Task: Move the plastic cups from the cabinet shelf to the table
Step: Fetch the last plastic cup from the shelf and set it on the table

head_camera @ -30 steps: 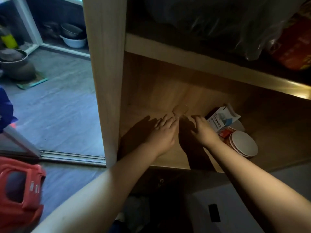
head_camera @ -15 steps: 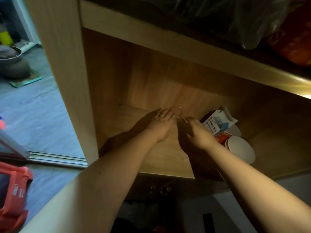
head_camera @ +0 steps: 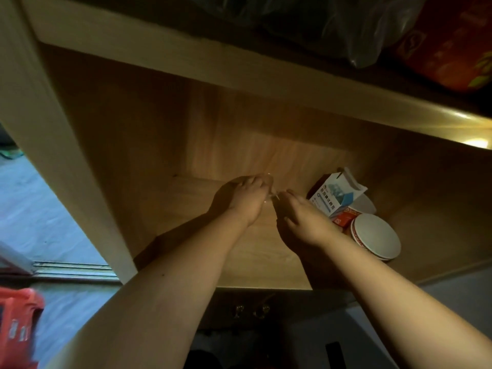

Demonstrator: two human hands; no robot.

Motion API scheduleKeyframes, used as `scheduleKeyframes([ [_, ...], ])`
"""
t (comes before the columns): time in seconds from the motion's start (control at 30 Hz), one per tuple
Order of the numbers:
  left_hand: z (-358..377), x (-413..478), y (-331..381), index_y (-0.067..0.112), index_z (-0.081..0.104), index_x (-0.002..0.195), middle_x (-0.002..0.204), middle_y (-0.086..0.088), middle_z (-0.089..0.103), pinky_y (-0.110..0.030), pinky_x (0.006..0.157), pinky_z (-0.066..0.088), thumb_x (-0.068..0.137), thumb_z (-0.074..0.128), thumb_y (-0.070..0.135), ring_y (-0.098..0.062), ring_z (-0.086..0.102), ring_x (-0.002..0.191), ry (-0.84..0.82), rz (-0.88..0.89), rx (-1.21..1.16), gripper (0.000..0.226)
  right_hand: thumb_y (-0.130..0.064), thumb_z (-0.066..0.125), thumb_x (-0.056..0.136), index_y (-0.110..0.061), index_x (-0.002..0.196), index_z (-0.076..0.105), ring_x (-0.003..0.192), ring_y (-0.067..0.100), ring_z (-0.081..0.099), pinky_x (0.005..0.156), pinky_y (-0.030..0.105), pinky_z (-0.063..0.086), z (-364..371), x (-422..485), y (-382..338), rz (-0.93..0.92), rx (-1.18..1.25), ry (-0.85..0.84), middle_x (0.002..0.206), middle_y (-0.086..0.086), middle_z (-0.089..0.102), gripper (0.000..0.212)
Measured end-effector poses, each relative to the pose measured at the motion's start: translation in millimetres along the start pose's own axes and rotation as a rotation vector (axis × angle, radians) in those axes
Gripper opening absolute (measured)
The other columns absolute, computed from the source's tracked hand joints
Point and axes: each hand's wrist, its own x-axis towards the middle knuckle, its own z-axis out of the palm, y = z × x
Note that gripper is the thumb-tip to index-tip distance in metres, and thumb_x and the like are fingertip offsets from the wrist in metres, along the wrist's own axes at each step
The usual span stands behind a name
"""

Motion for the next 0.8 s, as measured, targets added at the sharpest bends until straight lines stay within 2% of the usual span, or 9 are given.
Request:
scheduleKeyframes([
  [0.2,-11.7,-8.9,2.0,0.003,0.056,0.113,0.136,-0.016,0.045,-0.039,0.102,0.035,0.09,0.047,0.009,-0.028,0.035,0.128,0.028,0.062,-0.107,0.025,-0.026,0.059,0.088,-0.022,0.145,0.024,0.134,0.019,0.036,0.104,0.033,0.035,0.9,-6.5,0.0,0.031,0.05,0.057,0.152,0.004,0.03,0.067],
  [0.43,-32.8,-37.8,4.5,0.011,0.063,0.096,0.124,-0.008,0.055,-0.031,0.098,0.035,0.09,0.053,0.012,-0.021,0.043,0.12,0.171,0.064,-0.277,0.012,-0.031,0.061,0.087,-0.023,0.144,0.028,0.129,0.017,0.042,0.101,0.033,0.04,-5.6,-23.6,-18.3,0.038,0.231,0.166,0.147,0.004,0.038,0.067],
  [0.63,-62.1,-72.1,12.4,0.017,0.064,0.092,0.112,-0.001,0.059,-0.027,0.091,0.036,0.087,0.057,0.015,-0.015,0.048,0.109,0.18,0.103,-0.335,0.008,-0.031,0.06,0.087,-0.02,0.14,0.036,0.126,0.011,0.043,0.102,0.031,0.04,-13.4,-46.0,-34.9,-0.033,0.336,0.277,0.141,0.003,0.045,0.06],
  [0.7,-71.6,-85.1,15.6,0.02,0.064,0.093,0.112,0.001,0.058,-0.023,0.09,0.035,0.088,0.056,0.018,-0.011,0.047,0.108,0.176,0.107,-0.341,0.009,-0.032,0.059,0.086,-0.019,0.138,0.04,0.123,0.006,0.042,0.1,0.027,0.038,-14.7,-54.9,-39.7,-0.071,0.36,0.308,0.138,0.002,0.048,0.056],
  [0.8,-82.5,-103.8,22.3,0.019,0.064,0.093,0.111,0.001,0.059,-0.022,0.089,0.033,0.087,0.057,0.018,-0.01,0.047,0.107,0.182,0.128,-0.305,0.009,-0.035,0.057,0.086,-0.019,0.136,0.042,0.12,0.001,0.042,0.096,0.013,0.033,-14.3,-69.9,-47.1,-0.111,0.432,0.322,0.135,-0.001,0.05,0.054],
])
